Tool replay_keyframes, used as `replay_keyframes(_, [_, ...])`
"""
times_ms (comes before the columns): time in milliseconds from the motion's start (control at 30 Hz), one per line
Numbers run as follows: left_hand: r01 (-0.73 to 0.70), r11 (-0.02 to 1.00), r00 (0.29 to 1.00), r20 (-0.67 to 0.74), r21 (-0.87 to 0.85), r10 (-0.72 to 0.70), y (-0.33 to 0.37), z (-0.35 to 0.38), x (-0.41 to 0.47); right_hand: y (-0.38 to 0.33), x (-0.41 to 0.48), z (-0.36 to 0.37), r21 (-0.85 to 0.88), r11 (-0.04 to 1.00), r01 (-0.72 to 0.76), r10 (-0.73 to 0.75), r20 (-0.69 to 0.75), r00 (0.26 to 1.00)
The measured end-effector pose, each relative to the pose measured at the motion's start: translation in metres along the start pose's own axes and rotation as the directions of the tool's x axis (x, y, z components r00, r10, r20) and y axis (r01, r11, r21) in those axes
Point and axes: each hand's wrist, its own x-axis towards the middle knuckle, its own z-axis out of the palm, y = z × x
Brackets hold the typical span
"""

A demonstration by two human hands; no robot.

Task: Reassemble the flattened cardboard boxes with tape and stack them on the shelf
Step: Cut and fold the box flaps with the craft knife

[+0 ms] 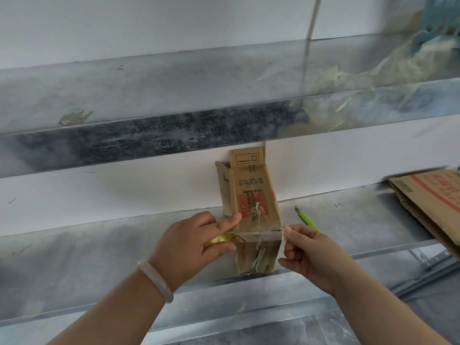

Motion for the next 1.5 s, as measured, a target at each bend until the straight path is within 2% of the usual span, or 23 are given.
replay_keyframes(100, [0.004, 1.000, 1.000, -0.021, 0.000, -0.004, 0.001, 0.001, 0.000, 0.016, 0.009, -0.002, 0.128, 0.991, -0.043, 0.039, 0.039, 0.998])
replay_keyframes(167, [0.012, 1.000, 1.000, -0.028, 0.005, -0.012, 0.001, 0.001, -0.001, 0.026, 0.016, -0.007, 0.057, 0.998, -0.032, 0.034, -0.033, 0.999])
replay_keyframes(200, [0.011, 1.000, 0.999, -0.030, 0.008, -0.011, 0.001, 0.001, -0.002, 0.029, 0.017, -0.009, -0.042, 0.999, 0.005, -0.010, -0.109, 0.994])
replay_keyframes(267, [0.011, 1.000, 0.999, -0.032, -0.002, -0.011, 0.001, 0.001, -0.002, 0.032, 0.015, -0.013, -0.261, 0.949, 0.176, -0.247, -0.267, 0.932])
replay_keyframes(333, [0.014, 1.000, 0.999, -0.032, -0.005, -0.014, 0.001, 0.001, -0.002, 0.028, 0.006, -0.013, -0.424, 0.807, 0.411, -0.550, -0.283, 0.786])
replay_keyframes(367, [0.016, 1.000, 0.999, -0.032, -0.005, -0.016, 0.001, 0.001, -0.002, 0.023, 0.000, -0.009, -0.489, 0.690, 0.533, -0.683, -0.194, 0.704])
replay_keyframes(433, [0.019, 1.000, 0.999, -0.033, -0.005, -0.019, 0.000, 0.002, -0.002, 0.012, -0.008, -0.001, -0.585, 0.382, 0.715, -0.824, 0.135, 0.551])
replay_keyframes(500, [0.024, 1.000, 0.999, -0.034, -0.013, -0.025, -0.001, 0.002, -0.002, 0.005, -0.003, 0.005, -0.652, 0.056, 0.756, -0.779, 0.446, 0.442])
replay_keyframes(533, [0.024, 0.999, 0.999, -0.033, -0.022, -0.025, -0.002, 0.002, -0.001, 0.004, 0.002, 0.006, -0.661, -0.049, 0.748, -0.745, 0.523, 0.413])
replay_keyframes(600, [0.022, 0.999, 0.999, -0.024, -0.039, -0.023, -0.003, 0.001, 0.001, 0.004, 0.012, 0.006, -0.657, -0.134, 0.742, -0.743, 0.562, 0.363])
replay_keyframes(700, [0.024, 0.998, 0.999, -0.023, -0.061, -0.026, -0.006, 0.000, 0.002, 0.003, 0.020, 0.007, -0.632, -0.243, 0.735, -0.774, 0.583, 0.246])
replay_keyframes(800, [0.034, 0.997, 0.999, -0.011, -0.063, -0.035, -0.007, -0.002, 0.002, -0.002, 0.021, 0.004, -0.621, -0.327, 0.712, -0.727, 0.647, 0.231])
replay_keyframes(900, [0.042, 0.996, 0.999, -0.015, -0.078, -0.043, -0.006, -0.004, 0.002, -0.006, 0.020, -0.001, -0.618, -0.412, 0.670, -0.654, 0.712, 0.255])
replay_keyframes(967, [0.043, 0.996, 0.999, -0.028, -0.082, -0.046, -0.005, -0.006, 0.001, -0.005, 0.016, -0.001, -0.643, -0.380, 0.664, -0.647, 0.698, 0.306])
replay_keyframes(1000, [0.037, 0.997, 0.998, -0.040, -0.072, -0.040, -0.003, -0.007, 0.001, -0.003, 0.013, 0.001, -0.677, -0.309, 0.668, -0.656, 0.660, 0.365])
replay_keyframes(1100, [0.074, 0.994, 0.993, -0.087, -0.085, -0.081, 0.004, -0.008, 0.001, 0.016, 0.003, 0.009, -0.726, 0.055, 0.685, -0.635, 0.504, 0.585])
replay_keyframes(1167, [0.078, 0.995, 0.990, -0.110, -0.069, -0.085, 0.010, -0.005, 0.002, 0.033, -0.001, 0.016, -0.632, 0.300, 0.715, -0.640, 0.422, 0.642])
replay_keyframes(1233, [0.058, 0.997, 0.991, -0.117, -0.045, -0.063, 0.013, -0.001, 0.003, 0.044, -0.002, 0.026, -0.506, 0.542, 0.671, -0.621, 0.298, 0.725])
replay_keyframes(1300, [0.050, 0.998, 0.991, -0.120, -0.038, -0.055, 0.013, 0.000, 0.003, 0.046, -0.002, 0.030, -0.433, 0.688, 0.583, -0.550, 0.212, 0.807])
replay_keyframes(1333, [0.052, 0.998, 0.991, -0.123, -0.034, -0.055, 0.013, 0.000, 0.004, 0.045, -0.003, 0.029, -0.443, 0.700, 0.560, -0.528, 0.207, 0.824])
replay_keyframes(1400, [0.055, 0.998, 0.990, -0.127, -0.021, -0.057, 0.012, -0.001, 0.004, 0.040, -0.004, 0.022, -0.524, 0.647, 0.554, -0.505, 0.251, 0.826])
replay_keyframes(1433, [0.051, 0.999, 0.990, -0.134, -0.011, -0.052, 0.013, -0.001, 0.004, 0.037, -0.005, 0.017, -0.581, 0.593, 0.557, -0.497, 0.280, 0.821])
replay_keyframes(1500, [0.041, 0.999, 0.988, -0.151, 0.022, -0.037, 0.015, -0.001, 0.005, 0.029, -0.009, 0.009, -0.706, 0.416, 0.573, -0.557, 0.300, 0.775])
